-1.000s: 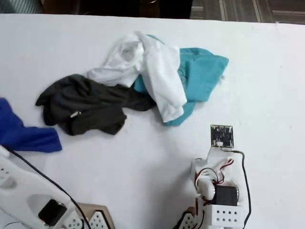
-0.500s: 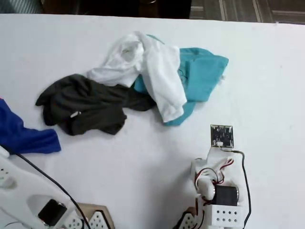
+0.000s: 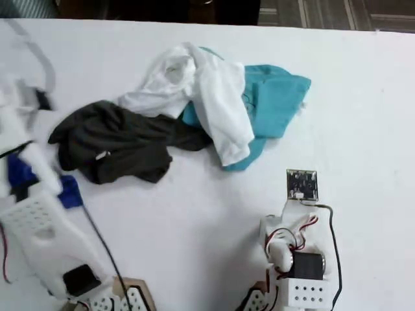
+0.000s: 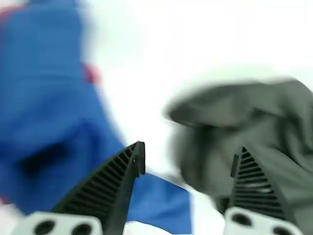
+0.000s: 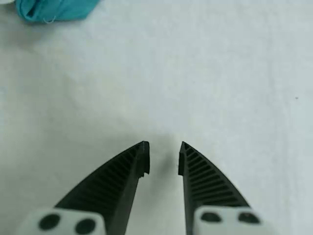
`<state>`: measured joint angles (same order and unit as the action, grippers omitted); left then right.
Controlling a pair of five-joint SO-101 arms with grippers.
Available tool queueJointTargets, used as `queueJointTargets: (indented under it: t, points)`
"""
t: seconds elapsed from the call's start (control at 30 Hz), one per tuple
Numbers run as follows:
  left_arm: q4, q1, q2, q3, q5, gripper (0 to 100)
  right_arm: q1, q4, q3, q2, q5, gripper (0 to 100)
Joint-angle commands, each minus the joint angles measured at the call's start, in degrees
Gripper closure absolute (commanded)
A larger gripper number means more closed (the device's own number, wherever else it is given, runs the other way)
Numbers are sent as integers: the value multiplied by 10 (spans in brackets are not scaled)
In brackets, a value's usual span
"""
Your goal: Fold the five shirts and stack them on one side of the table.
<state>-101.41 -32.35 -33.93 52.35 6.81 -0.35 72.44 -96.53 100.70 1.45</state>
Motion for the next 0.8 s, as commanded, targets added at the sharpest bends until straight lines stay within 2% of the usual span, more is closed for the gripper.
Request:
queueJointTargets:
  t: [0.0, 0.13, 0.23, 0.4, 0.63, 0.7, 0.77]
  points:
    - [-9, 105, 38, -58, -6, 699, 4, -11, -5, -1, -4, 892]
    - [-8, 185, 35, -103, -4, 699, 4, -11, -5, -1, -4, 892]
    - [29, 211, 34, -141, -2, 699, 4, -11, -5, -1, -4, 892]
    - [114, 212, 27, -248, -2, 701, 4, -11, -5, -1, -4, 892]
    - [151, 200, -52, -302, -5, 705, 4, -11, -5, -1, -4, 892]
    - [156, 187, -76, -299, -3, 745, 4, -11, -5, -1, -4, 892]
    - [149, 168, -101, -276, -2, 833, 4, -11, -5, -1, -4, 892]
